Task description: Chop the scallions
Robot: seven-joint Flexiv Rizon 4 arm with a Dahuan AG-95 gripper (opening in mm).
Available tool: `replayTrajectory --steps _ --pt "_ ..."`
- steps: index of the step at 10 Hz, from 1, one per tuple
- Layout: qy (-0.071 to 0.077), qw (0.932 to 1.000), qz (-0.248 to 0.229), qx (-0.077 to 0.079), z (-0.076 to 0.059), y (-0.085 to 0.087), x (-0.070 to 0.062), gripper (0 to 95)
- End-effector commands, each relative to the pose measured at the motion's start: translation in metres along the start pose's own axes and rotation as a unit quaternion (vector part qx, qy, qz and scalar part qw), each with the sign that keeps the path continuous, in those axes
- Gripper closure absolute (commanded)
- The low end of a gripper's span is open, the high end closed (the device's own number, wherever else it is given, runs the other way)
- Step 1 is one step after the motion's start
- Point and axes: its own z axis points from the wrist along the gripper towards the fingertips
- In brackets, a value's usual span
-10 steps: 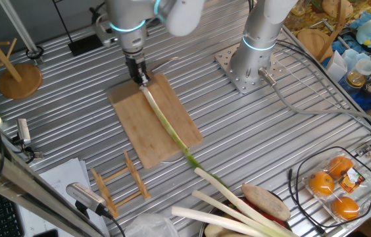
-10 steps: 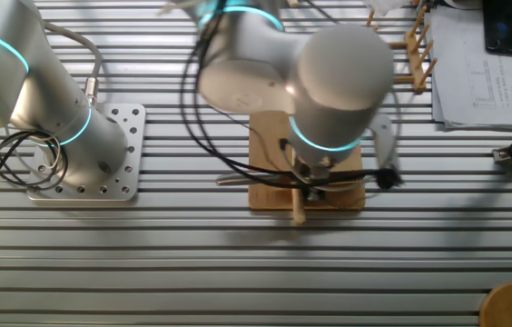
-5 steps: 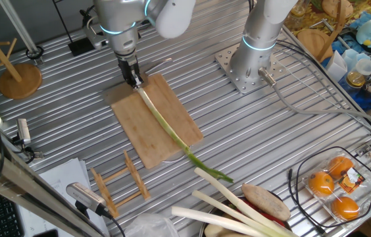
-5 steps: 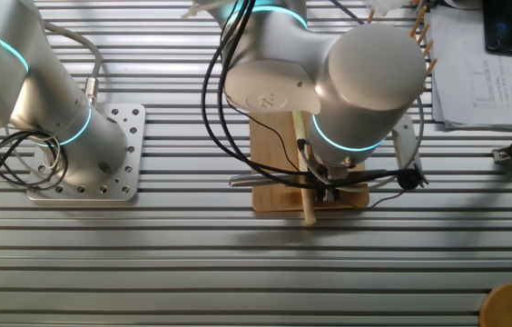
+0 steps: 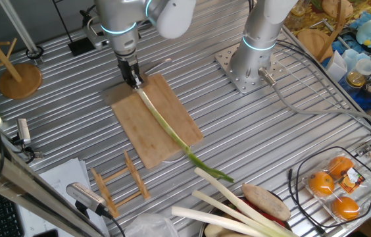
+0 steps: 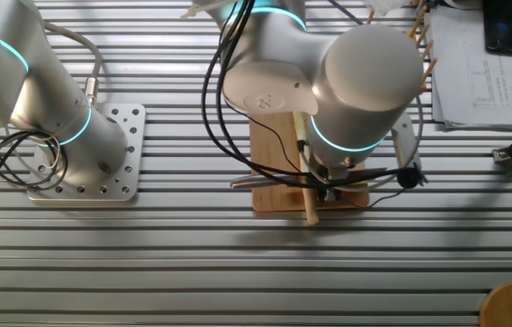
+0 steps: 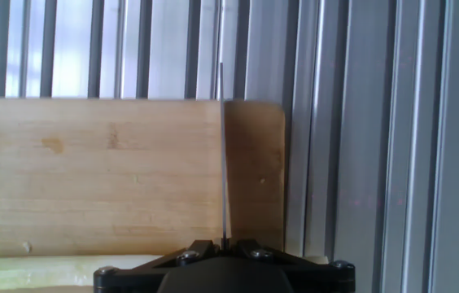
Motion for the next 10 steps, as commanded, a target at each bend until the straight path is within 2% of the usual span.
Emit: replayTrajectory --steps 1,3,5,8,10 --pt "-0.002 1.0000 -0.002 0.003 0.004 0.000 0.003 95.0" --pt "-0.002 1.0000 -0.002 0.004 0.008 0.000 0.002 95.0" --pt "0.001 1.0000 -0.001 0.002 -0.001 0.001 0.001 95.0" --pt "-0.006 1.0000 -0.002 0.001 0.002 0.001 -0.002 95.0" --pt "-0.011 0.9999 -0.003 -0.006 -0.002 0.000 -0.007 95.0"
